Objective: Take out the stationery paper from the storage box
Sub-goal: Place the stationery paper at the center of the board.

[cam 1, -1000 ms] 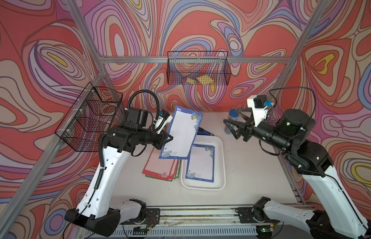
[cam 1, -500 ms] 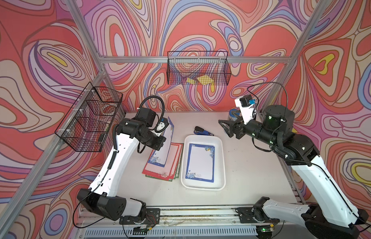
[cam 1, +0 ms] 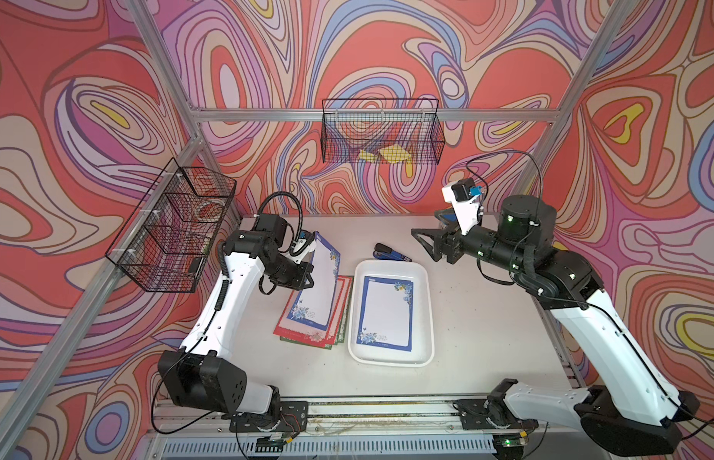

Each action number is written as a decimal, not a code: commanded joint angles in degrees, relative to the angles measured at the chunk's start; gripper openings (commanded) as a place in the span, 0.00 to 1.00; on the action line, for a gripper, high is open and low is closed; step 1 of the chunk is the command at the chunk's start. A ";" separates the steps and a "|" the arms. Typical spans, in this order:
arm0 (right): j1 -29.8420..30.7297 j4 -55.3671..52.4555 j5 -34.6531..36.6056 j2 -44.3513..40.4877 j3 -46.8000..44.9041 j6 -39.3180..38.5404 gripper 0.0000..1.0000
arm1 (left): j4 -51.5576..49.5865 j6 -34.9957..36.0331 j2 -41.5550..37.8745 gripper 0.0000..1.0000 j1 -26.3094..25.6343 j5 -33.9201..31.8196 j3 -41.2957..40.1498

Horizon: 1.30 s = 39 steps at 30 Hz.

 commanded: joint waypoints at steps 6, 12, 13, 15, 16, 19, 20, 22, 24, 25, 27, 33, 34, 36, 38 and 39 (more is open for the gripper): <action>-0.25 1.47 -3.10 0.55 3.25 0.26 0.81 | 2.52 2.82 6.55 0.00 5.24 12.19 -4.21; -0.25 0.91 -7.76 0.60 3.38 0.30 0.81 | 1.95 5.97 11.08 0.00 6.21 15.52 -3.67; -0.25 0.95 -8.85 0.60 3.37 0.28 0.81 | 1.55 6.49 11.96 0.00 6.19 15.06 -3.44; -0.27 0.83 -9.41 0.60 3.67 0.33 0.81 | 1.11 6.77 13.66 0.00 6.21 12.95 -3.16; -0.25 0.67 -9.10 0.73 3.95 0.33 0.81 | 0.69 7.07 14.61 0.00 6.21 12.60 -3.03; -0.23 -0.10 -7.59 1.11 4.61 -0.07 0.81 | -0.63 8.22 17.66 0.00 6.20 13.19 -1.99; -0.25 -0.45 -7.04 1.27 4.91 -0.13 0.81 | -1.04 8.31 18.76 0.00 6.21 13.22 -1.59; -0.26 -1.28 -6.73 1.65 5.53 -0.31 0.81 | -1.65 8.41 20.51 0.00 6.21 12.37 -1.10; -0.26 -1.64 -6.90 1.74 5.58 -0.37 0.81 | -1.53 7.82 21.33 0.00 6.21 10.17 -1.23; -0.25 -1.66 -6.88 1.74 5.56 -0.28 0.81 | -1.50 7.58 21.45 0.00 6.29 9.00 -1.31; -0.25 -1.75 -7.03 1.66 5.31 -0.25 0.81 | -0.77 6.64 21.54 0.00 6.38 6.47 -1.70; -0.21 -1.99 -7.21 2.17 4.80 -0.21 0.80 | -0.04 3.97 22.34 0.00 6.83 0.11 -2.06; -0.25 -1.99 -7.42 2.26 4.83 -0.26 0.80 | 0.11 3.79 22.53 0.00 6.76 -0.76 -2.06; -0.26 -1.99 -7.52 2.36 4.71 -0.25 0.80 | 0.17 3.38 23.26 0.00 6.82 -3.03 -1.96; -0.25 -2.10 -7.44 2.40 4.53 -0.42 0.80 | 0.39 2.90 24.14 0.00 6.91 -4.49 -1.58; -0.26 -2.23 -7.35 2.43 4.49 -0.47 0.80 | 0.31 2.86 24.58 0.00 6.92 -4.65 -1.46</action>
